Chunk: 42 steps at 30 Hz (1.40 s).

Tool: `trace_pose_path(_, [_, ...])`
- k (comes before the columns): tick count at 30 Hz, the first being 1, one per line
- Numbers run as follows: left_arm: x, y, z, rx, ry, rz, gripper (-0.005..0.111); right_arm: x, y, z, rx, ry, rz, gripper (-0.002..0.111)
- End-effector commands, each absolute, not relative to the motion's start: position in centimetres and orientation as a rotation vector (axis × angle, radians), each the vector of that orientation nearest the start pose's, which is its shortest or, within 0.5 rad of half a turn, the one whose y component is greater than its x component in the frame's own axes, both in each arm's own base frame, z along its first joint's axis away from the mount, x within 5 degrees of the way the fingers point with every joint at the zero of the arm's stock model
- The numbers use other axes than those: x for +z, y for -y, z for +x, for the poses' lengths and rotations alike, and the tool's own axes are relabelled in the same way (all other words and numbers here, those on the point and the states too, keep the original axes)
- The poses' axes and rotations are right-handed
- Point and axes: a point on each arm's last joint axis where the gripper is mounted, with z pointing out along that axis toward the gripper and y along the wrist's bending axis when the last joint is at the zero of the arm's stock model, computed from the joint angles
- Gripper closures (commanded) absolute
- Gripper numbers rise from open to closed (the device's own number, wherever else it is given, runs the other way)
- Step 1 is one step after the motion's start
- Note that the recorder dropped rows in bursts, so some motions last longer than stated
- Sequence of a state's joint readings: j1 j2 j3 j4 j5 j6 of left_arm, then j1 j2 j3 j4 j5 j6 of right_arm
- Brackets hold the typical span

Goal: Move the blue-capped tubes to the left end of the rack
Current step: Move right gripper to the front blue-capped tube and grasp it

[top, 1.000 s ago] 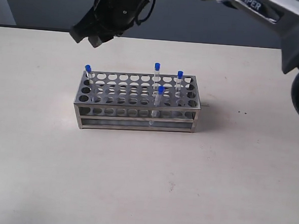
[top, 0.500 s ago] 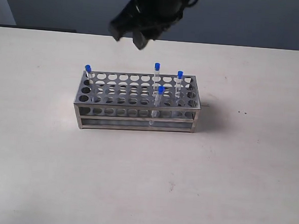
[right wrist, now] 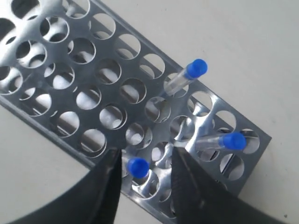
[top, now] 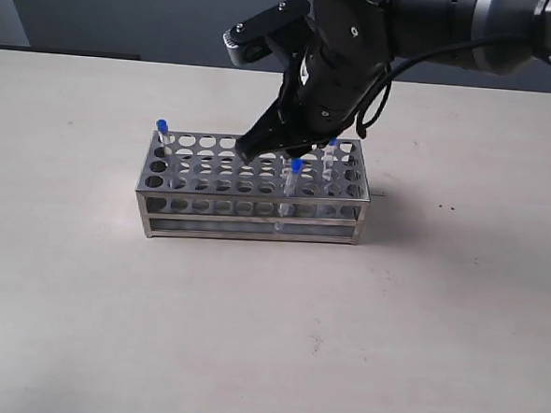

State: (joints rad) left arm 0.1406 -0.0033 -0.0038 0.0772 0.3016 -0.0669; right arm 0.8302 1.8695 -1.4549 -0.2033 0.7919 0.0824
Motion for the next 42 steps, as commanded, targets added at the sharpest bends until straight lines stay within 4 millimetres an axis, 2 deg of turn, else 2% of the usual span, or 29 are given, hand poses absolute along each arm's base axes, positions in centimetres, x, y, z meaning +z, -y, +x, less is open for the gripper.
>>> trace_pose_path(1, [18.7, -0.9, 5.4, 0.117, -1.770, -0.135, 0.106, 23.3, -28.4, 29.2, 0.055, -2.437, -1.064, 0.073])
trace_pose_path(6, [18.7, -0.9, 5.4, 0.117, -1.770, -0.135, 0.106, 22.2, -28.8, 29.2, 0.084, -2.481, -1.054, 0.073])
trace_pose_path(13, [18.7, -0.9, 5.4, 0.117, -1.770, -0.135, 0.106, 22.1, -28.9, 29.2, 0.105, -2.486, -1.043, 0.073])
trace_pose_path(23, [18.7, -0.9, 5.4, 0.117, -1.770, -0.135, 0.106, 23.6, -28.7, 28.8, 0.137, -2.468, -1.020, 0.073])
trace_pose_path(35, [18.7, -0.9, 5.4, 0.117, -1.770, -0.135, 0.106, 20.8, -28.6, 28.6, 0.113, -2.538, -1.044, 0.073])
trace_pose_path(37, [18.7, -0.9, 5.4, 0.117, -1.770, -0.135, 0.106, 20.7, -28.7, 28.7, 0.126, -2.521, -1.039, 0.078])
trace_pose_path(42, [18.7, -0.9, 5.4, 0.117, -1.770, -0.135, 0.106, 20.7, -29.0, 29.0, 0.153, -2.478, -1.028, 0.098])
